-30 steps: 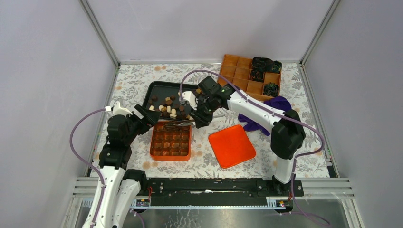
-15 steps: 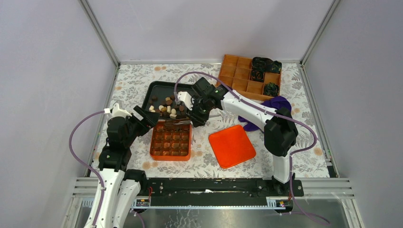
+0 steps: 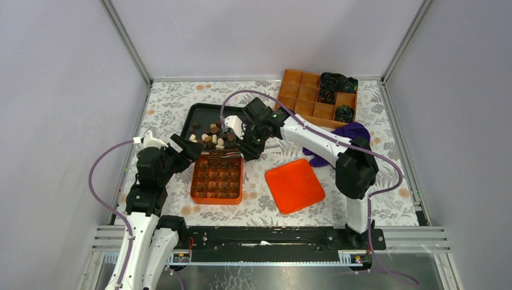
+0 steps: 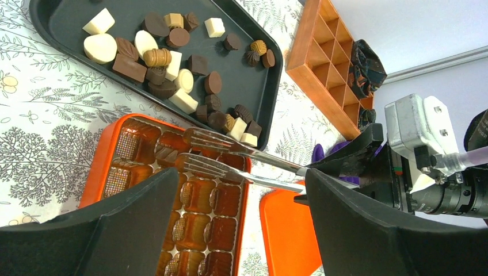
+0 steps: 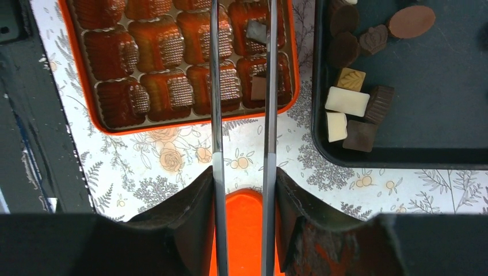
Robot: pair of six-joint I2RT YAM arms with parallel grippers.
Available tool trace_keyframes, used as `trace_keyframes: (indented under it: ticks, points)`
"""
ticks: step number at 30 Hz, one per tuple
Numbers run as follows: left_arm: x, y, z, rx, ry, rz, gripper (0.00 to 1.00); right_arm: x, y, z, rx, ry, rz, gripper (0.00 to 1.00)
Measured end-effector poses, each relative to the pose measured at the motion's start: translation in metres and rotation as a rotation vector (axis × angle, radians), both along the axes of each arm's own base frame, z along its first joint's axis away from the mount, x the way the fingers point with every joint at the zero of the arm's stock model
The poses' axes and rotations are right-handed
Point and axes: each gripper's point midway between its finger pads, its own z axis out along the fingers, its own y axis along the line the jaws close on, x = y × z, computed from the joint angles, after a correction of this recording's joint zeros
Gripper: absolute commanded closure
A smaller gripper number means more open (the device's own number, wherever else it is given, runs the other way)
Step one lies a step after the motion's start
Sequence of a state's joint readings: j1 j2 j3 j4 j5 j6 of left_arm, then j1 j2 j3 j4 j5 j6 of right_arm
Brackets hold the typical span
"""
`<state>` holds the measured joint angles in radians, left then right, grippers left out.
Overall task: Pack the chocolate
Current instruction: Place the fake chocolate in the packing box, then pick up the fake chocolate from the plate.
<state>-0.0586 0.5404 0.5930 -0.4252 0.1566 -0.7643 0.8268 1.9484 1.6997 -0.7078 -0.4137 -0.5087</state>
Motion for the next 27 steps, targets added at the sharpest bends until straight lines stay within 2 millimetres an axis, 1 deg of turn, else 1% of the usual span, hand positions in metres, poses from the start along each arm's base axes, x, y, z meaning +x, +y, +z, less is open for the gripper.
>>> trace_keyframes:
  ticks: [3,7,10,11,13,16,18,20,22,23,25,27]
  points:
    - [0.000,0.000,0.003,0.000,-0.008,-0.001,0.11,-0.004,0.002,0.003,0.016,0.018,0.011,0.58]
    - [0.001,-0.001,0.018,-0.001,-0.048,-0.004,0.09,-0.009,0.000,0.009,0.042,0.053,0.021,0.59]
    - [0.001,-0.003,0.032,-0.013,-0.101,-0.018,0.07,-0.001,-0.010,0.022,0.077,0.063,-0.001,0.59]
    - [0.002,-0.004,0.036,-0.019,-0.117,-0.022,0.07,0.005,-0.016,0.027,0.088,0.064,-0.018,0.59]
    - [0.002,-0.007,0.043,-0.032,-0.143,-0.032,0.07,0.023,-0.032,0.037,0.114,0.055,-0.070,0.59]
    - [0.004,-0.012,0.052,-0.064,-0.190,-0.049,0.07,0.051,-0.066,0.049,0.140,0.037,-0.169,0.58]
    - [0.004,-0.014,0.050,-0.086,-0.199,-0.053,0.07,0.068,-0.088,0.052,0.146,0.027,-0.232,0.59]
    - [0.005,-0.015,0.046,-0.107,-0.197,-0.052,0.07,0.082,-0.103,0.051,0.146,0.019,-0.280,0.59]
    - [0.007,-0.016,0.039,-0.129,-0.187,-0.046,0.07,0.093,-0.113,0.047,0.131,0.015,-0.314,0.59]
    - [0.008,-0.016,0.036,-0.139,-0.183,-0.042,0.07,0.099,-0.115,0.044,0.121,0.013,-0.323,0.58]
    - [0.012,-0.017,0.035,-0.150,-0.177,-0.042,0.07,0.112,-0.113,0.037,0.105,0.002,-0.327,0.58]
    - [0.018,-0.018,0.034,-0.151,-0.169,-0.045,0.07,0.123,-0.109,0.025,0.097,-0.007,-0.327,0.58]
